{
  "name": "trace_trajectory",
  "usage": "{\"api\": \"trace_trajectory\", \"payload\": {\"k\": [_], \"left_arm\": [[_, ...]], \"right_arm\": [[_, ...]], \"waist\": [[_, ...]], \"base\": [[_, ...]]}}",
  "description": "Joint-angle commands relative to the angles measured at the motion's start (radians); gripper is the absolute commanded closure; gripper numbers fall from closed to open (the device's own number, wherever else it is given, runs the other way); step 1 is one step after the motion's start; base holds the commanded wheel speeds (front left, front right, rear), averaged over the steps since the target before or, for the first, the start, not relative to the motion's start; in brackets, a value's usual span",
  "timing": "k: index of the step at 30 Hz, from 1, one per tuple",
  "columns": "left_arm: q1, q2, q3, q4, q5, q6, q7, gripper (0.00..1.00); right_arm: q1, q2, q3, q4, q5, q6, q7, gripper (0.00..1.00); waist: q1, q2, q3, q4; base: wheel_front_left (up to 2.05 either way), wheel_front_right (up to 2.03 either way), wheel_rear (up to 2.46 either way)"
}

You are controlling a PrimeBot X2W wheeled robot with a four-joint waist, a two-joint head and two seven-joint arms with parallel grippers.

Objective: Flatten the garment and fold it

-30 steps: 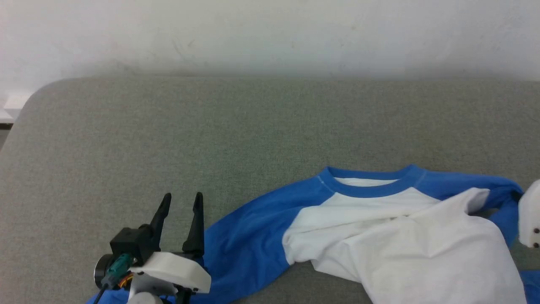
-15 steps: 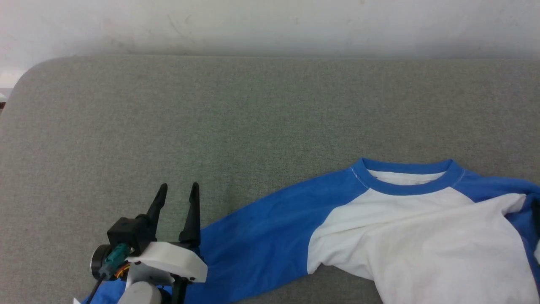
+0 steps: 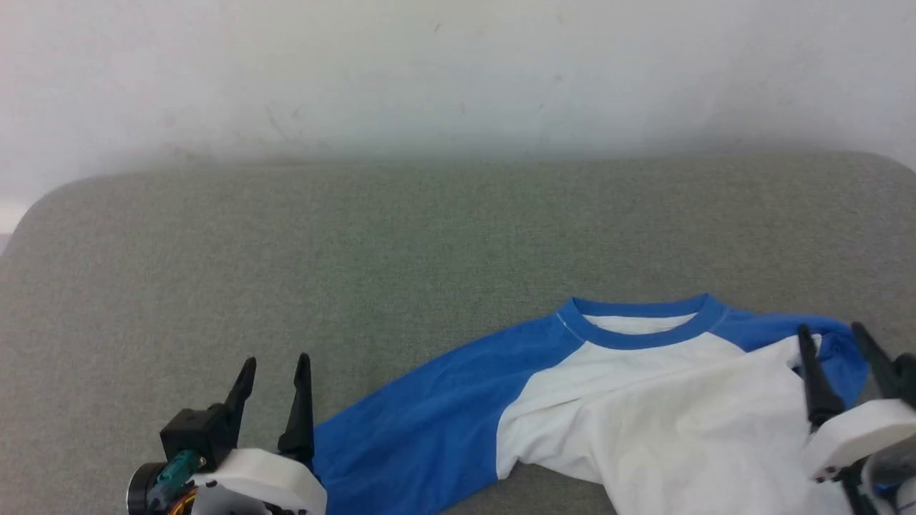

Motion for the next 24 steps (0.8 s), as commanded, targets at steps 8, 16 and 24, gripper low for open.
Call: {"api": "trace_trajectory", "payload": {"k": [8, 16, 24], "left_arm": [[-0.07, 0.018, -0.066, 0.001, 0.01, -0.032, 0.124, 0.0], [-0.345, -0.017, -0.217, 0.161, 0.002, -0.181, 0.405, 0.0], [-0.505, -0.047, -0.341, 0.324, -0.005, -0.249, 0.577, 0.0]], "right_arm": [[0.147, 0.121, 0.011, -0.289, -0.056, -0.001, 0.097, 0.0], [0.13, 0.137, 0.029, -0.402, -0.064, -0.001, 0.145, 0.0], [0.092, 0.145, 0.044, -0.408, -0.058, -0.001, 0.148, 0.0]], "waist": [[0.0001, 0.0001, -0.005, -0.037], [0.0001, 0.0001, 0.078, -0.069], [0.0001, 0.0001, 0.144, -0.104]], "base": [[0.0, 0.0, 0.0], [0.0, 0.0, 0.0], [0.0, 0.0, 0.0]]}}
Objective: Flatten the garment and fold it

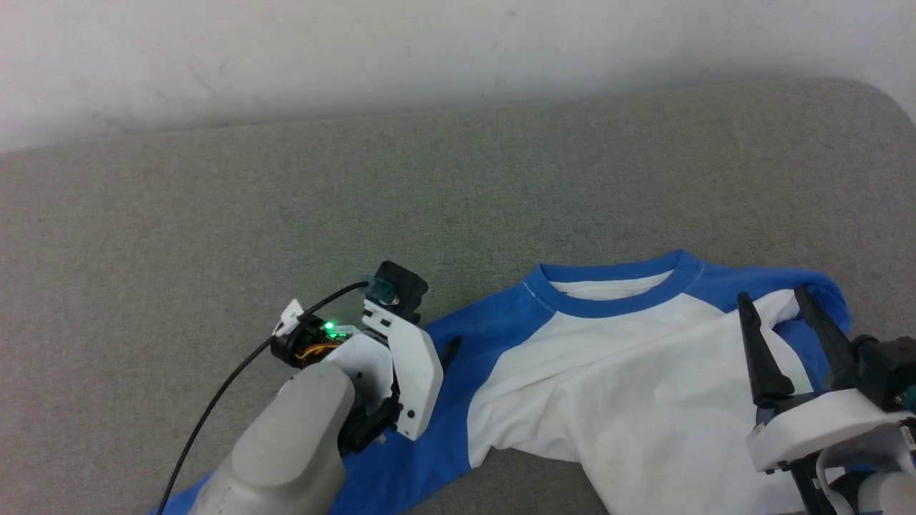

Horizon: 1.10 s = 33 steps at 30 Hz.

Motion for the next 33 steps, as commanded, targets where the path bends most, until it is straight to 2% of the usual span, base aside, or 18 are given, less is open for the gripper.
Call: {"api": "trace_trajectory", "payload": {"k": [1, 7, 8, 9, 10, 12, 15, 18, 21, 27, 33], "left_arm": [[-0.016, -0.001, -0.01, 0.011, -0.003, -0.006, 0.01, 0.0], [-0.077, 0.0, -0.156, 0.099, -0.019, -0.015, 0.157, 0.0], [-0.081, 0.003, -0.193, 0.098, -0.037, -0.016, 0.185, 0.22], [-0.084, 0.01, -0.223, 0.097, -0.054, -0.016, 0.209, 0.69], [-0.087, 0.02, -0.251, 0.099, -0.068, -0.016, 0.236, 1.0], [-0.089, 0.041, -0.268, 0.098, -0.098, -0.016, 0.257, 1.0], [-0.084, 0.064, -0.243, 0.09, -0.115, -0.004, 0.222, 1.0], [-0.065, 0.076, -0.205, 0.061, -0.127, 0.034, 0.159, 1.0], [-0.055, 0.082, -0.186, 0.014, -0.129, 0.049, 0.108, 1.0], [-0.064, 0.079, -0.186, -0.065, -0.113, 0.056, 0.048, 1.0], [-0.077, 0.075, -0.191, -0.105, -0.101, 0.057, 0.014, 1.0]], "right_arm": [[-0.014, 0.006, 0.003, -0.001, 0.001, -0.001, 0.001, 0.0], [-0.03, 0.013, 0.0, 0.019, 0.009, -0.001, -0.006, 0.0], [-0.032, 0.011, -0.002, 0.023, 0.011, -0.001, -0.007, 0.0], [-0.035, 0.009, -0.005, 0.028, 0.014, -0.001, -0.005, 0.0], [-0.039, 0.007, -0.007, 0.034, 0.018, -0.001, -0.003, 0.0], [-0.051, -0.002, -0.013, 0.046, 0.031, -0.001, 0.006, 0.0], [-0.084, -0.03, -0.022, 0.082, 0.061, -0.001, 0.048, 0.0], [-0.149, -0.082, -0.023, 0.147, 0.107, -0.001, 0.114, 0.0], [-0.232, -0.155, 0.002, 0.239, 0.149, -0.001, 0.2, 0.0], [-0.386, -0.309, 0.146, 0.412, 0.218, -0.001, 0.393, 0.0], [-0.473, -0.415, 0.295, 0.516, 0.301, -0.001, 0.562, 0.0]], "waist": [[-0.0001, 0.0001, 0.033, -0.025], [-0.0001, 0.0001, 0.061, -0.035], [-0.0001, 0.0001, 0.062, -0.035], [-0.0001, 0.0001, 0.062, -0.035], [-0.0001, 0.0001, 0.061, -0.035], [-0.0001, 0.0001, 0.057, -0.035], [-0.0001, 0.0001, 0.051, -0.035], [-0.0001, 0.0001, 0.052, -0.03], [-0.0001, 0.0001, 0.066, -0.011], [-0.0001, 0.0001, 0.105, 0.037], [-0.0001, 0.0001, 0.135, 0.065]], "base": [[0.0, 0.0, 0.0], [0.0, 0.0, 0.0], [0.0, 0.0, 0.0], [0.0, 0.0, 0.0], [0.0, 0.0, 0.0], [0.0, 0.0, 0.0], [0.0, 0.0, 0.0], [0.0, 0.0, 0.0], [0.0, 0.0, 0.0], [0.0, 0.0, 0.0], [0.0, 0.0, 0.0]]}}
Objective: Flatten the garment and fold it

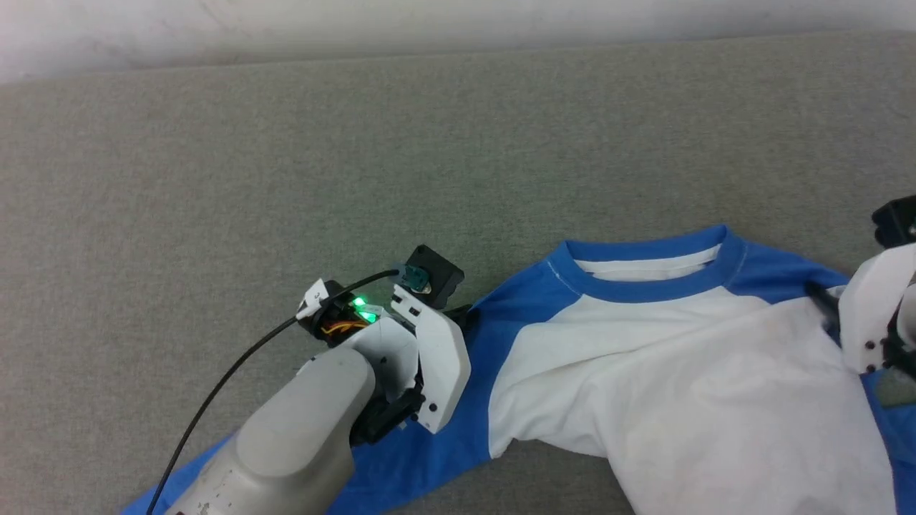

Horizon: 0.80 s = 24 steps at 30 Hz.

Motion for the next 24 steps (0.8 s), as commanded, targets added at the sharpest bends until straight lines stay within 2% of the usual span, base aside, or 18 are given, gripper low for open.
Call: {"api": "trace_trajectory", "payload": {"k": [1, 5, 6, 7, 8, 9, 14, 18, 24], "left_arm": [[0.004, 0.01, 0.0, 0.002, 0.011, 0.011, -0.004, 1.0], [-0.001, 0.014, 0.001, -0.009, 0.013, 0.013, -0.017, 1.0], [-0.002, 0.015, 0.001, -0.009, 0.013, 0.013, -0.019, 1.0], [-0.002, 0.016, 0.002, -0.01, 0.012, 0.013, -0.023, 1.0], [-0.002, 0.016, 0.003, -0.011, 0.012, 0.014, -0.027, 1.0], [-0.002, 0.017, 0.004, -0.011, 0.011, 0.014, -0.031, 1.0], [0.007, 0.02, 0.008, -0.008, 0.0, 0.011, -0.05, 1.0], [0.004, 0.032, 0.033, -0.019, 0.001, 0.022, -0.111, 1.0], [-0.019, 0.068, 0.117, -0.062, -0.001, 0.064, -0.229, 1.0]], "right_arm": [[-0.011, -0.013, 0.018, 0.021, 0.007, -0.001, 0.013, 0.0], [-0.027, -0.037, 0.104, 0.082, 0.06, -0.001, 0.1, 0.0], [-0.026, -0.04, 0.128, 0.092, 0.079, -0.001, 0.134, 0.04], [-0.026, -0.042, 0.144, 0.1, 0.1, -0.001, 0.163, 0.39], [-0.025, -0.042, 0.157, 0.108, 0.121, -0.001, 0.193, 0.8], [-0.023, -0.041, 0.169, 0.113, 0.141, -0.001, 0.225, 1.0], [-0.029, -0.041, 0.196, 0.111, 0.219, -0.001, 0.303, 1.0], [-0.068, -0.059, 0.165, 0.064, 0.236, -0.001, 0.207, 1.0], [-0.107, -0.08, 0.146, -0.046, 0.223, -0.001, 0.072, 1.0]], "waist": [[-0.0001, 0.0, 0.02, 0.017], [-0.0001, 0.0, 0.032, 0.023], [-0.0001, 0.0, 0.032, 0.024], [-0.0001, 0.0, 0.033, 0.025], [-0.0001, 0.0, 0.032, 0.025], [-0.0001, 0.0, 0.03, 0.025], [-0.0001, 0.0, 0.004, 0.016], [-0.0001, 0.0, -0.036, 0.007], [-0.0001, 0.0, -0.125, -0.008]], "base": [[0.0, 0.0, 0.0], [0.0, 0.0, 0.0], [0.0, 0.0, 0.0], [0.0, 0.0, 0.0], [0.0, 0.0, 0.0], [0.0, 0.0, 0.0], [0.0, 0.0, 0.0], [0.0, 0.0, 0.0], [0.0, 0.0, 0.0]]}}
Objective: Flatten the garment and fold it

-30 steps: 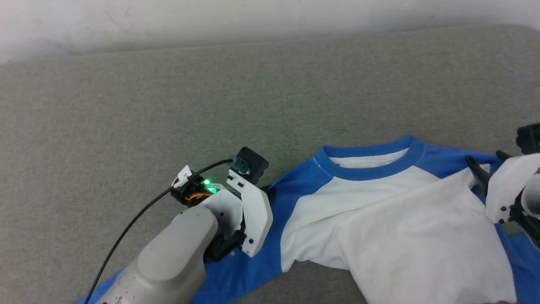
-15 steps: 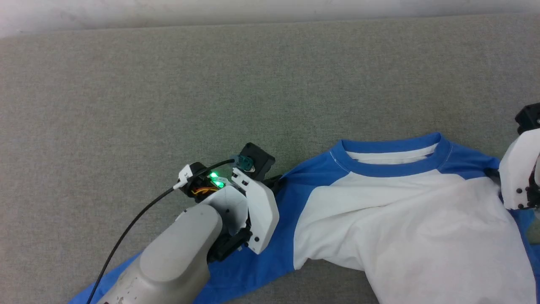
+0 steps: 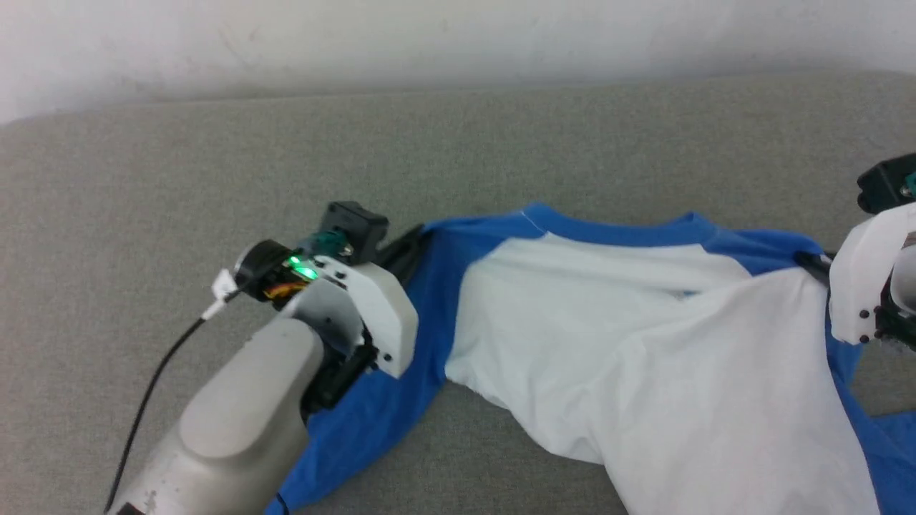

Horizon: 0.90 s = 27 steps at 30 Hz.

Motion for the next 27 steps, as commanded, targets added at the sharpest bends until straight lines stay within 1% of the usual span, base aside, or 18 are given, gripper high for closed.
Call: {"api": "trace_trajectory", "payload": {"k": [1, 4, 8, 11, 14, 15, 17, 20, 23, 27], "left_arm": [[-0.022, 0.017, 0.025, -0.012, -0.002, 0.014, -0.022, 1.0], [-0.052, 0.039, 0.074, -0.034, -0.016, 0.028, -0.052, 1.0], [-0.127, 0.057, 0.133, -0.038, -0.039, 0.03, -0.068, 1.0], [-0.218, 0.065, 0.168, -0.004, -0.05, 0.016, -0.076, 1.0], [-0.341, 0.07, 0.191, 0.066, -0.04, -0.005, -0.096, 1.0], [-0.341, 0.07, 0.191, 0.066, -0.04, -0.005, -0.096, 1.0], [-0.43, 0.072, 0.204, 0.118, -0.028, -0.016, -0.116, 1.0], [-0.565, 0.076, 0.23, 0.208, -0.006, -0.022, -0.174, 1.0], [-0.682, 0.086, 0.247, 0.291, 0.022, -0.027, -0.246, 1.0], [-0.805, 0.087, 0.252, 0.373, 0.05, -0.034, -0.316, 1.0]], "right_arm": [[-0.013, -0.013, -0.006, -0.019, -0.012, -0.001, -0.019, 1.0], [-0.047, -0.014, -0.015, -0.074, -0.022, -0.001, -0.058, 1.0], [-0.125, -0.015, -0.027, -0.118, -0.05, -0.001, -0.096, 1.0], [-0.21, -0.003, -0.036, -0.122, -0.073, -0.001, -0.121, 1.0], [-0.318, 0.014, -0.046, -0.102, -0.102, -0.001, -0.155, 1.0], [-0.318, 0.014, -0.046, -0.102, -0.102, -0.001, -0.155, 1.0], [-0.396, 0.032, -0.05, -0.075, -0.12, -0.001, -0.183, 1.0], [-0.519, 0.074, -0.066, -0.022, -0.142, -0.001, -0.255, 1.0], [-0.633, 0.124, -0.088, 0.041, -0.165, -0.001, -0.349, 1.0], [-0.754, 0.169, -0.091, 0.118, -0.21, -0.001, -0.453, 1.0]], "waist": [[-0.0001, 0.0, -0.061, -0.015], [-0.0001, 0.0, -0.088, -0.023], [-0.0001, 0.0, -0.085, -0.031], [-0.0001, 0.0, -0.051, -0.038], [-0.0001, 0.0, 0.01, -0.047], [-0.0001, 0.0, 0.01, -0.047], [-0.0001, 0.0, 0.056, -0.055], [-0.0001, 0.0, 0.114, -0.069], [-0.0001, 0.0, 0.152, -0.087], [-0.0001, 0.0, 0.194, -0.099]], "base": [[0.0, 0.0, 0.0], [0.0, 0.0, 0.0], [0.0, 0.0, 0.0], [0.0, 0.0, 0.0], [0.0, 0.0, 0.0], [0.0, 0.0, 0.0], [0.0, 0.0, 0.0], [0.0, 0.0, 0.0], [0.0, 0.0, 0.0], [0.0, 0.0, 0.0]]}}
